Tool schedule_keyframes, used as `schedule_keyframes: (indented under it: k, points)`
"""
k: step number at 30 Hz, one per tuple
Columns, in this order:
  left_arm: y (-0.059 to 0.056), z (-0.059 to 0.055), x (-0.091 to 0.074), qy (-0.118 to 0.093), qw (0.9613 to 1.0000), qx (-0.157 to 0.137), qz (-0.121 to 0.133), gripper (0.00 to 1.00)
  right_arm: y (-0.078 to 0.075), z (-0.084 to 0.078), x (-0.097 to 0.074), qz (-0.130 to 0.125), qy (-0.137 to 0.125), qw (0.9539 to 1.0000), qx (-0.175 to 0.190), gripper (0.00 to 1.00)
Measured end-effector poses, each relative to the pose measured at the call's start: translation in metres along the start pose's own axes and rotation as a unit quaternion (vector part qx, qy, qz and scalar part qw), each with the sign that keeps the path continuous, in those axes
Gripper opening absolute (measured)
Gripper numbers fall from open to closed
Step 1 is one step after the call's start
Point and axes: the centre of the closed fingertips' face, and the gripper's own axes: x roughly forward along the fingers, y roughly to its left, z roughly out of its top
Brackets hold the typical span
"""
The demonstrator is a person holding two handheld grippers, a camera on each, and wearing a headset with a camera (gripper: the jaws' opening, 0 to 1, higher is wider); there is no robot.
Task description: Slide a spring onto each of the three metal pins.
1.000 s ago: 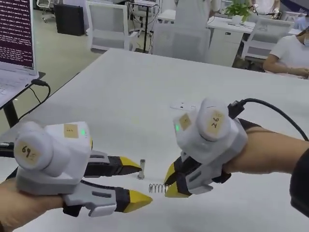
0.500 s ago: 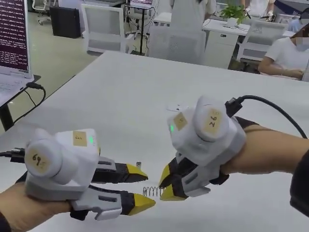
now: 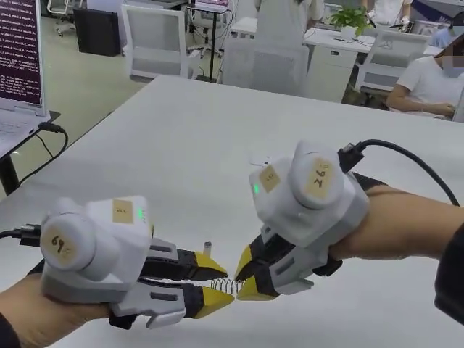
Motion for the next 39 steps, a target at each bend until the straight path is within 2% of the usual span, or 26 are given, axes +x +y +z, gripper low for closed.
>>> schedule_keyframes:
  k: [14,23,28,32,39]
  points:
    - [-0.004,0.001,0.001,-0.006,0.9999,-0.001,-0.009,0.03,0.001,0.0,0.0,0.002,0.003,0.9999,-0.009,0.08]
    - [-0.005,0.002,-0.001,-0.007,0.9998,-0.008,-0.017,0.03,0.004,0.001,-0.001,0.005,-0.006,0.9999,-0.009,0.09]
    - [-0.006,0.002,-0.002,-0.008,0.9997,-0.011,-0.019,0.03,0.005,-0.001,-0.002,0.004,-0.021,0.9998,0.003,0.1]
    - [-0.006,0.003,-0.004,-0.012,0.9997,-0.011,-0.021,0.03,0.006,-0.003,-0.005,0.006,-0.042,0.9987,0.027,0.13]
    - [-0.006,0.006,-0.006,-0.024,0.9993,-0.016,-0.023,0.03,0.006,-0.002,-0.01,0.008,-0.087,0.9938,0.068,0.14]
